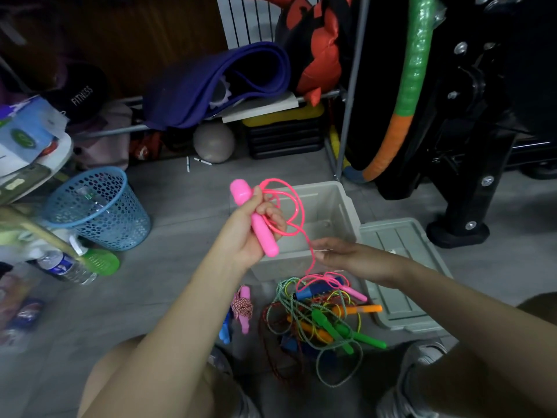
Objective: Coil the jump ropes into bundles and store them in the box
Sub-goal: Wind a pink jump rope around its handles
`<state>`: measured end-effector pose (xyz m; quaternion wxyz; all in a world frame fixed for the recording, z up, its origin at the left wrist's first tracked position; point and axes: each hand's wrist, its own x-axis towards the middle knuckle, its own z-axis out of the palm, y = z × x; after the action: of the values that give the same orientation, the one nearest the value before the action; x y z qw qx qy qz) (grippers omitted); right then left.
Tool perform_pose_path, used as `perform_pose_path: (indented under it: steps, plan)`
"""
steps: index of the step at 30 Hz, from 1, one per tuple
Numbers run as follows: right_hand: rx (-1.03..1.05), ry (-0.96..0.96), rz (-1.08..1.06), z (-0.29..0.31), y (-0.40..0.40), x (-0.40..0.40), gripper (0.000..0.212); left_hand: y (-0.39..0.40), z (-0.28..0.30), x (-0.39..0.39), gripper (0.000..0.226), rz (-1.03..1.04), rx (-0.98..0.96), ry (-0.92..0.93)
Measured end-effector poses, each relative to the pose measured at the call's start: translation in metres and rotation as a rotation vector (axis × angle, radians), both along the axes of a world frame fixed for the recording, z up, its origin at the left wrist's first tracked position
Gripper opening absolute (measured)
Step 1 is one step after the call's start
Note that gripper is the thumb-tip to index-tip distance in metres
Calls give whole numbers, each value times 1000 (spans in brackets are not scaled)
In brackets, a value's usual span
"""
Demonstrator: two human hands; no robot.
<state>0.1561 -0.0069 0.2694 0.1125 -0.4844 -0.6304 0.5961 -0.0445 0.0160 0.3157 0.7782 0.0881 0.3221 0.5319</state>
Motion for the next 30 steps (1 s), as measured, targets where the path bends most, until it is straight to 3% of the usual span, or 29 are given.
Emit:
perform_pose_path:
  steps: [6,11,14,16,18,20,25,30]
  plan:
    - [40,113,-156,-2,1,-14,31,-9,0,8,16,-83,-3,-65]
    - [49,16,44,12,0,-5,34,-1,3,-3,26,116,105,131]
    - [205,-209,149,12,12,10,21,7,1,-19,26,231,141,320]
    - [260,-461,310,16,23,23,25,9,-2,-25,27,278,131,422]
    - [258,-559,363,23,29,32,29,9,-5,-25,26,303,126,489]
    - [234,-388,249,31,29,35,27,7,-8,-19,24,297,134,593]
    - [56,401,-131,56,22,22,19,-8,-17,8,13,111,271,707]
    - [108,641,-245,66,24,8,18,-28,-28,41,18,-130,429,744]
